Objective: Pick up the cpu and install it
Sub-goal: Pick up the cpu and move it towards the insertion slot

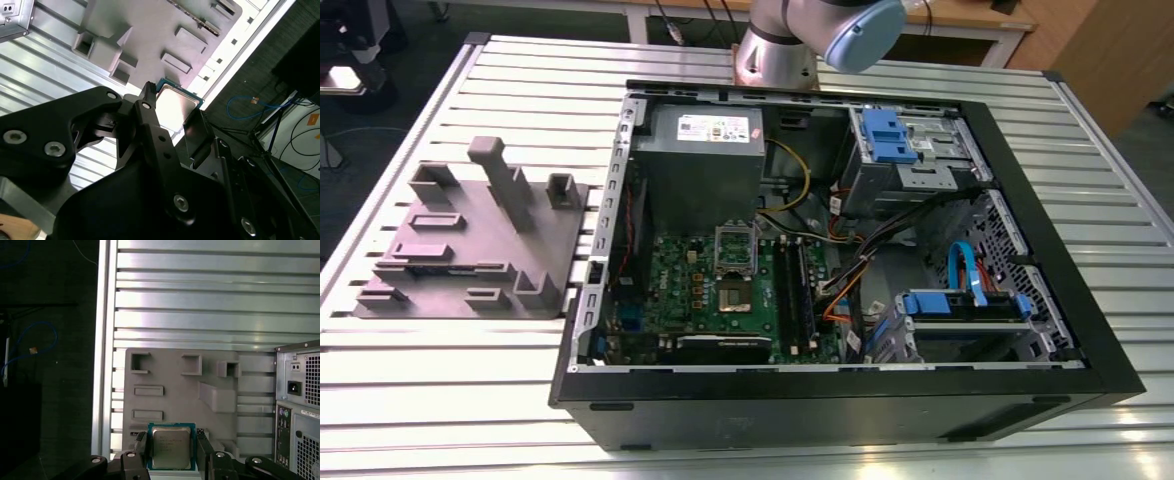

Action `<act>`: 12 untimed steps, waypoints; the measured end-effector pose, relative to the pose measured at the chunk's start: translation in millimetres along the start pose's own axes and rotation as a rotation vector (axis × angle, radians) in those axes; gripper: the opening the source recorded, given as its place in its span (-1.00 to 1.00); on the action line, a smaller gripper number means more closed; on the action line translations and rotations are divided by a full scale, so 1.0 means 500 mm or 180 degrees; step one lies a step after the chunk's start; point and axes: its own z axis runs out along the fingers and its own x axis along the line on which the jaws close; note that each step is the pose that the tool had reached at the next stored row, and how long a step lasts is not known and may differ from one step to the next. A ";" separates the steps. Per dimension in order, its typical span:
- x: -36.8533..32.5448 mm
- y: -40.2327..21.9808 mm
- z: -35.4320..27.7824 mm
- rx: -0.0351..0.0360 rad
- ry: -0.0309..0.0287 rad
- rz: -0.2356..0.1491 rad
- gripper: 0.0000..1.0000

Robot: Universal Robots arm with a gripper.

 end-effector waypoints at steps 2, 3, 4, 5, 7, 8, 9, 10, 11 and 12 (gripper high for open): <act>-0.001 0.000 0.000 0.0000 0.0000 0.0000 -0.06; -0.001 0.000 0.000 0.0000 0.0000 0.0000 -0.06; -0.002 0.000 0.000 0.0000 0.0000 0.0000 -0.06; -0.002 0.000 0.000 0.0000 0.0000 0.0000 -0.06; -0.003 0.000 0.000 0.0000 0.0000 0.0000 -0.06; -0.004 0.000 0.000 0.0000 0.0000 0.0000 -0.06; -0.005 0.000 0.000 0.0000 0.0000 0.0000 -0.06; -0.005 0.000 0.000 0.0000 0.0000 0.0000 -0.06; -0.005 0.000 0.000 0.0000 0.0000 0.0000 -0.06; -0.006 0.000 0.000 0.0000 0.0000 0.0000 -0.06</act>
